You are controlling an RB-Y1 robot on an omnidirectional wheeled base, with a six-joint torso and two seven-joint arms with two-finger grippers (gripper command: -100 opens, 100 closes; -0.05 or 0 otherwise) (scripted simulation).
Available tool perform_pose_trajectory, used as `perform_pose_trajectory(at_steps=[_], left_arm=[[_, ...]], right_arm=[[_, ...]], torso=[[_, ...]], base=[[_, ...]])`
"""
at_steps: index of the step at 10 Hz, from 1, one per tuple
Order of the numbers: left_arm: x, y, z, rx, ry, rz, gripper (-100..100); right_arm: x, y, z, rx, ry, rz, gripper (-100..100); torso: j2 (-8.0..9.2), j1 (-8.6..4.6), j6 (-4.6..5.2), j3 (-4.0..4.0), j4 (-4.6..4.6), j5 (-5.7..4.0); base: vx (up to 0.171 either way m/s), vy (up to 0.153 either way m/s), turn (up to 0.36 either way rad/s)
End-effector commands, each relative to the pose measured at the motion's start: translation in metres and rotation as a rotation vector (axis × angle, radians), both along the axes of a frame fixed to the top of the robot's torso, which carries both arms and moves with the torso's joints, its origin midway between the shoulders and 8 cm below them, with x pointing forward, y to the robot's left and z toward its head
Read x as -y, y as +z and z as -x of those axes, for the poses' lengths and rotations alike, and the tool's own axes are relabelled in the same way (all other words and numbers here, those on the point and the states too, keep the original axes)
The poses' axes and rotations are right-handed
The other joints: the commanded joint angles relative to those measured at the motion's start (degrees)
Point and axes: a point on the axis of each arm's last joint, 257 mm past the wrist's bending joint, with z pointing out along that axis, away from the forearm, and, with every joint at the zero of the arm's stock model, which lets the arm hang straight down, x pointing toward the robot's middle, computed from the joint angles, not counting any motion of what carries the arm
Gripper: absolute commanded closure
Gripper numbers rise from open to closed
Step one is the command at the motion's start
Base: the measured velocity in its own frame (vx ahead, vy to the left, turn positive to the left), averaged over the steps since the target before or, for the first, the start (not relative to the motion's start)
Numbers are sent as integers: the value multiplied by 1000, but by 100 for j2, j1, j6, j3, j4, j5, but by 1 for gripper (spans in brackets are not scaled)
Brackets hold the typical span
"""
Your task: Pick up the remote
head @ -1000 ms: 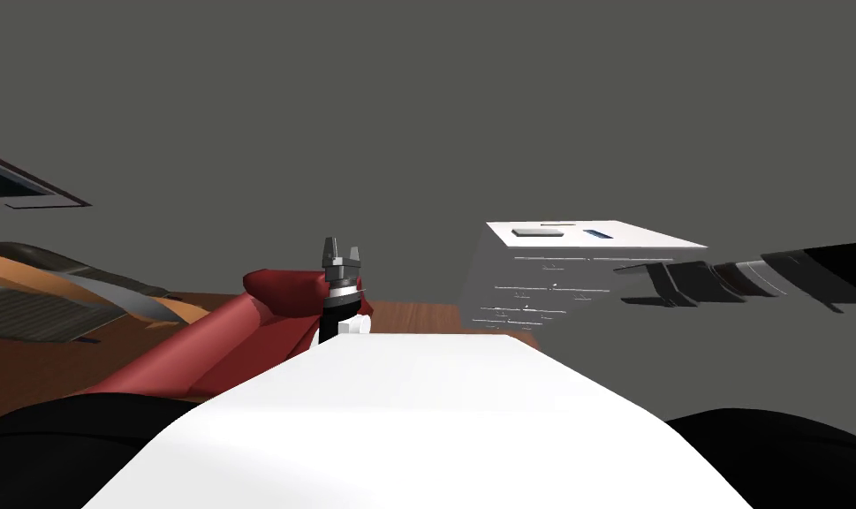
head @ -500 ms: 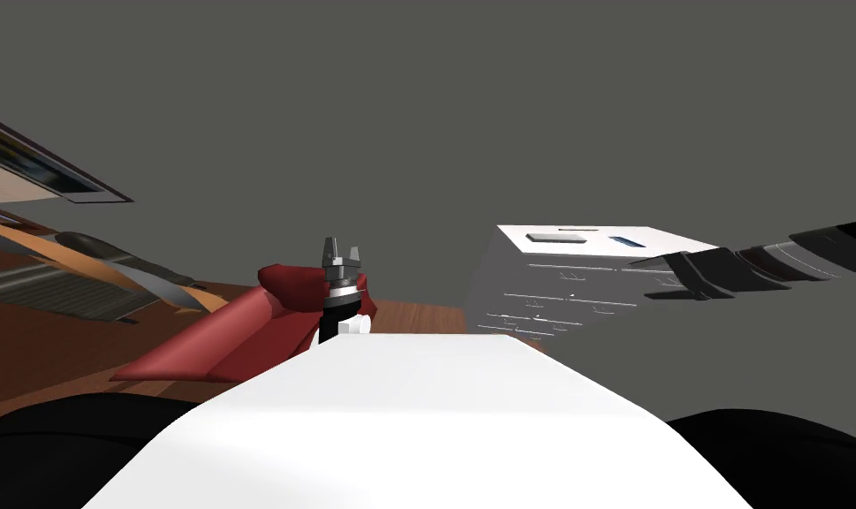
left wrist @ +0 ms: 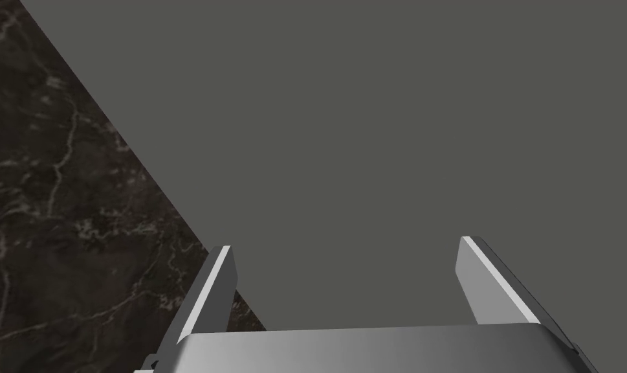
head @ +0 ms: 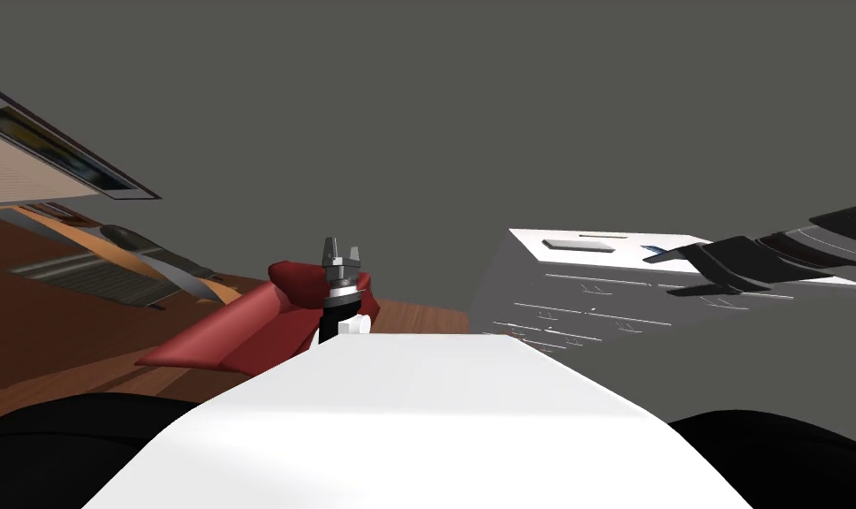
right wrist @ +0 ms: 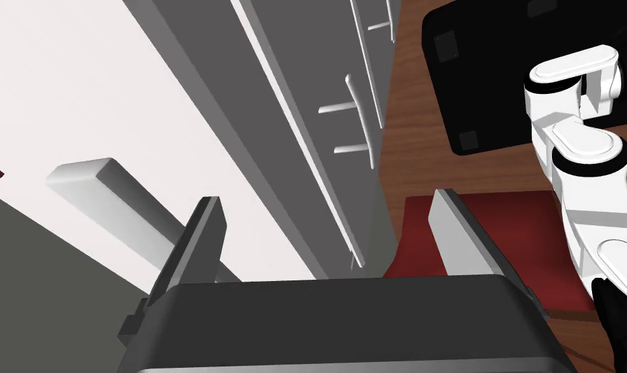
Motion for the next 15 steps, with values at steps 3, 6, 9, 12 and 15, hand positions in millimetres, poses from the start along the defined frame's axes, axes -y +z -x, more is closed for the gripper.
perform_pose_trajectory(at_steps=[3,6,9,12,15], left_arm=[[0,0,0,0,0,0,0],[0,0,0,0,0,0,0],[0,0,0,0,0,0,0],[0,0,0,0,0,0,0],[0,0,0,0,0,0,0]], right_arm=[[6,16,12,-98,11,48,-100],[9,20,32,-212,7,65,-100],[9,12,55,-307,-3,53,-100],[16,3,58,-282,-10,55,-100],[23,-10,70,-282,-24,52,-100]], torso=[[-8,3,1,-5,-2,1],[-47,5,0,-29,-13,0],[-21,-6,8,-14,-6,-4],[19,-1,11,11,5,-2],[30,3,11,18,9,-1]], base=[[95,9,191],[173,5,218],[109,-14,112],[20,2,41],[6,13,48]])
